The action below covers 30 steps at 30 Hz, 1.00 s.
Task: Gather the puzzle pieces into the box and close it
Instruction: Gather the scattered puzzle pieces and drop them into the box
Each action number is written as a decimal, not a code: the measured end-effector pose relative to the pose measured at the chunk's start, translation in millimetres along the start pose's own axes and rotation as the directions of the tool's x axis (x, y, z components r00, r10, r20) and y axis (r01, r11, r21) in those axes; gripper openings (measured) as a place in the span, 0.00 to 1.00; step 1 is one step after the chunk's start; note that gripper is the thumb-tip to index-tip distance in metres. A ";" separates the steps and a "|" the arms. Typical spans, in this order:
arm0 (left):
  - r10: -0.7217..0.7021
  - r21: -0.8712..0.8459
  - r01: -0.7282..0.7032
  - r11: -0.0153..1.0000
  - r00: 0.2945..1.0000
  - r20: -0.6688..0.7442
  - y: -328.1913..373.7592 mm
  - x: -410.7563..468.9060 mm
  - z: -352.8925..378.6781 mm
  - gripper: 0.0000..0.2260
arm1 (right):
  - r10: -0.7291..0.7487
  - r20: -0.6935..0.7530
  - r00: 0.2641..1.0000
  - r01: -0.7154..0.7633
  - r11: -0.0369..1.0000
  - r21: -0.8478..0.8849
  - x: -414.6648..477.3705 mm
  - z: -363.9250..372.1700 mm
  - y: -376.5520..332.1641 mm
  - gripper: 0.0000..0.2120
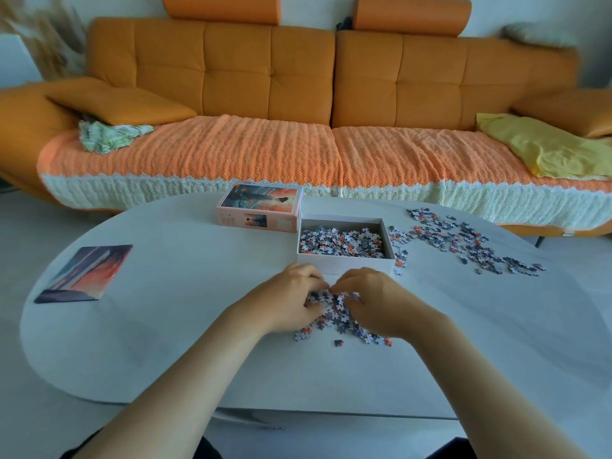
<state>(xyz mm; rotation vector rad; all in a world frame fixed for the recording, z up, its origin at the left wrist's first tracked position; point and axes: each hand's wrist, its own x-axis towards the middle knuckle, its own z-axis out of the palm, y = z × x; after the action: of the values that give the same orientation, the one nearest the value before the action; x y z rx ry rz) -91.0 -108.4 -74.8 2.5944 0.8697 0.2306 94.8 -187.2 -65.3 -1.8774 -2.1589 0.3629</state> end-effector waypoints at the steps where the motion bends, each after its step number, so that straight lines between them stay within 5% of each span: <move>1: -0.004 -0.038 0.004 0.999 1.000 0.004 2.6 -1.0 -1.2 0.18 | 0.003 -0.013 1.000 -0.003 1.000 0.023 -2.8 -2.7 0.9 0.20; 5: -0.043 -0.040 0.044 0.998 0.998 0.038 1.4 -7.2 -12.5 0.26 | 0.056 -0.037 0.998 -0.054 0.997 0.046 -15.2 -17.1 10.9 0.17; 10: -0.149 0.045 0.143 0.989 0.971 0.187 -10.6 -15.1 -13.3 0.42 | 0.232 0.170 0.958 -0.226 0.972 -0.056 -21.6 -18.8 10.2 0.37; 16: -0.122 -0.044 0.128 0.991 0.985 0.124 -1.9 -6.5 -6.7 0.32 | 0.242 0.160 0.957 -0.252 0.967 0.046 -6.7 -8.0 -0.7 0.32; 22: -0.147 0.008 0.147 0.989 0.982 0.115 -0.7 -1.6 -7.7 0.34 | 0.283 0.180 0.942 -0.290 0.957 0.016 -5.2 -9.9 -0.7 0.39; 30: -0.110 -0.041 0.111 0.993 0.994 0.017 2.8 6.7 -6.0 0.14 | 0.298 0.104 0.949 -0.310 0.942 0.126 7.2 -8.2 -7.7 0.19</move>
<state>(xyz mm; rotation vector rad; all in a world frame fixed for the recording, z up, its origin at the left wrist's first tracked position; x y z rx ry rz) -85.9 -104.5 -68.0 2.4971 0.9895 0.1965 89.6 -180.9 -54.7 -2.1482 -1.8331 0.6488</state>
